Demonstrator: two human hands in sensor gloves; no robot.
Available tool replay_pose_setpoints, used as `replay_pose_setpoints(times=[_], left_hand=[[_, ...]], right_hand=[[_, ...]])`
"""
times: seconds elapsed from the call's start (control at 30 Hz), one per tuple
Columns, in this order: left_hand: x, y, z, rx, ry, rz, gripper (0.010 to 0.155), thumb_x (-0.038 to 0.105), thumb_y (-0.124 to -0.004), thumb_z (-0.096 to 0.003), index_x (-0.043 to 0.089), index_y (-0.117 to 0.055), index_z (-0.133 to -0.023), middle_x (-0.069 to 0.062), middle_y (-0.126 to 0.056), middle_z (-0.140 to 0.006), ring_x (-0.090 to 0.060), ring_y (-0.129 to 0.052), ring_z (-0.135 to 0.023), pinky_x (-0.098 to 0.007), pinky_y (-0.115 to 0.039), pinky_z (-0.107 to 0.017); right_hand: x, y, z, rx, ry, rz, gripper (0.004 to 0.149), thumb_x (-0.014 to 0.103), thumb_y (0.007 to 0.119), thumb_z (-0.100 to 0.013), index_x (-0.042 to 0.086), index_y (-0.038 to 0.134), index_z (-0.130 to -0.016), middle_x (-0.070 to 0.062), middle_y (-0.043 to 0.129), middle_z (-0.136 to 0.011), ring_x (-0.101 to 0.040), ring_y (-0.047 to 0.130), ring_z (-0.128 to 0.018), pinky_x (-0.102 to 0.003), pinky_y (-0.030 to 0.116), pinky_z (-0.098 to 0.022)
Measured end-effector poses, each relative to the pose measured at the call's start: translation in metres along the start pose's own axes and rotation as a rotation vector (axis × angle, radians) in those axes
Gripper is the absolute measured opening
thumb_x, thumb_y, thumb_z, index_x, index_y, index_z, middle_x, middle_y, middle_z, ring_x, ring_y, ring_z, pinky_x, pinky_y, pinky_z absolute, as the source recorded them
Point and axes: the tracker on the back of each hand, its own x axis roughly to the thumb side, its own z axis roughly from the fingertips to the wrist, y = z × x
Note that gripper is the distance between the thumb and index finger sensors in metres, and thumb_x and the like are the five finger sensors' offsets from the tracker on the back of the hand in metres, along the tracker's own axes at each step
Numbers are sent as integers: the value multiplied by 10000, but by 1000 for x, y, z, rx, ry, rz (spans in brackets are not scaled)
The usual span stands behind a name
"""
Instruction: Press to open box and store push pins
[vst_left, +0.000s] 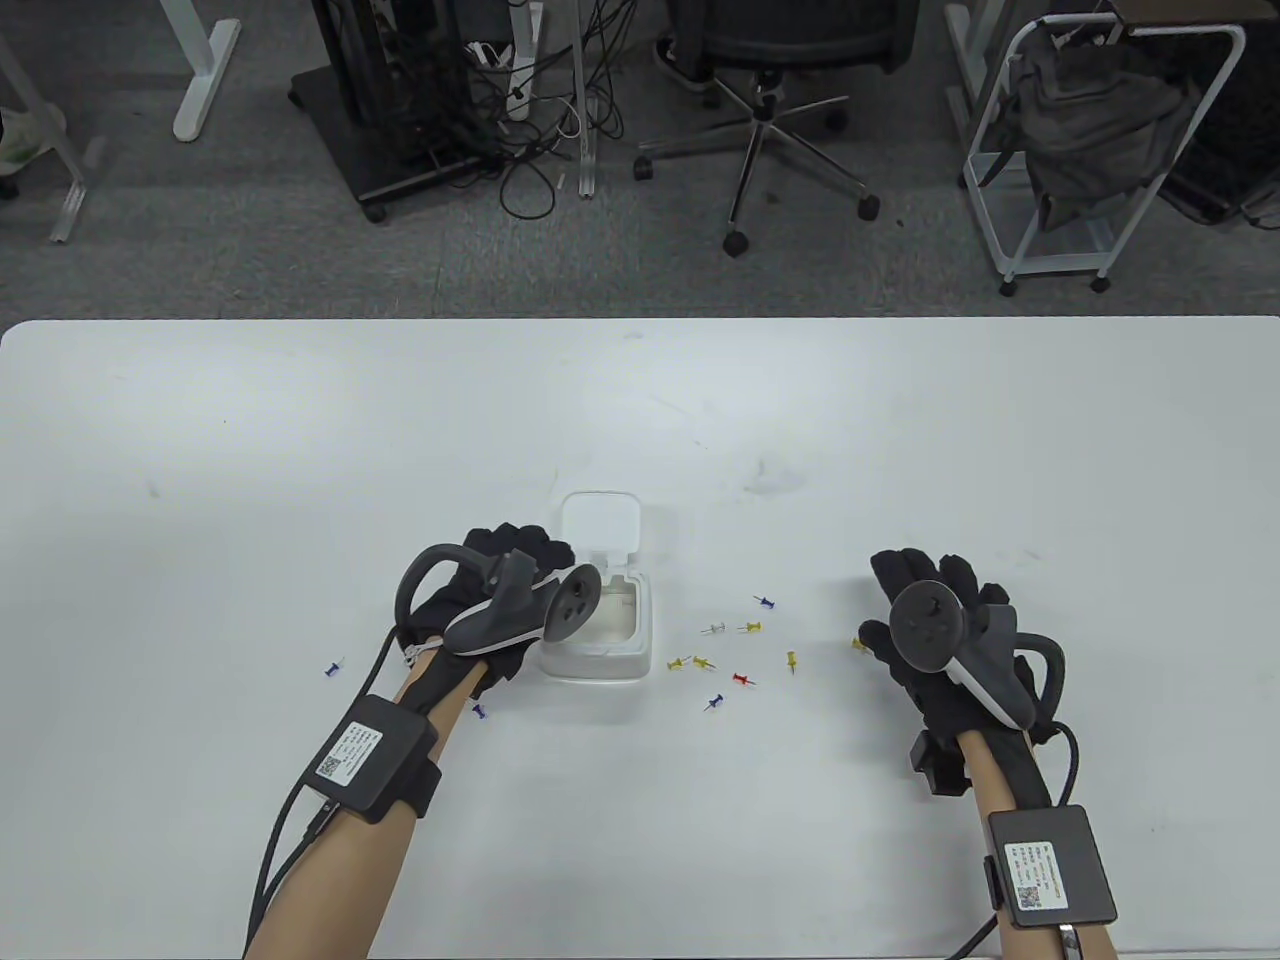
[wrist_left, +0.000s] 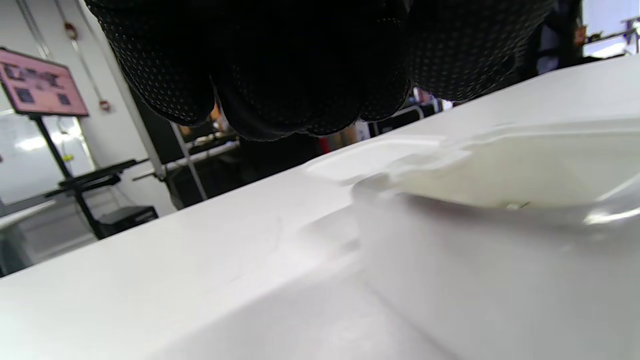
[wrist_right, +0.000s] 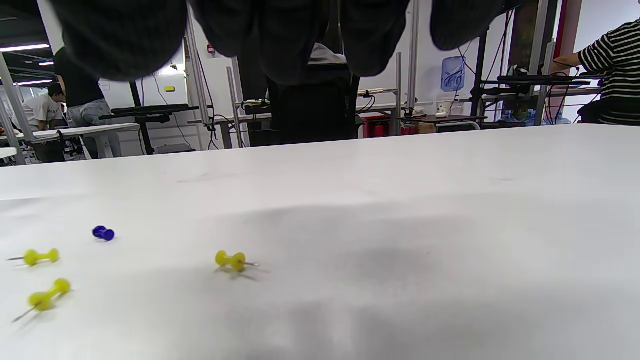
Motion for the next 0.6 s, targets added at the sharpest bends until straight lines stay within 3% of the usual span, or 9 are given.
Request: replay_pose_setpoints(times=[0.33,0.6], left_hand=[[-48,-41,35,-68,88,-27,518,512,-741,-480,313,-775,-957,55,-867,-979,-188,-956,-794,-492,-792,-725],[-69,-74,48,-153,146,-85,489,498,-753,-480,312,-806,-929,61,-903,-943,-181,-979,-759,-487,-808,-714]], right_hand=[[-1,0,0,-1,-1,4,687,522,703,-408,353,471,-1033,44,552,-1192,-401,525,-1109,-680,451,-767],[-1,0,0,2,1,1,688,522,704,-407,355,471,-1033,44,553,-1191,-399,526,-1110,-680,450,-768]])
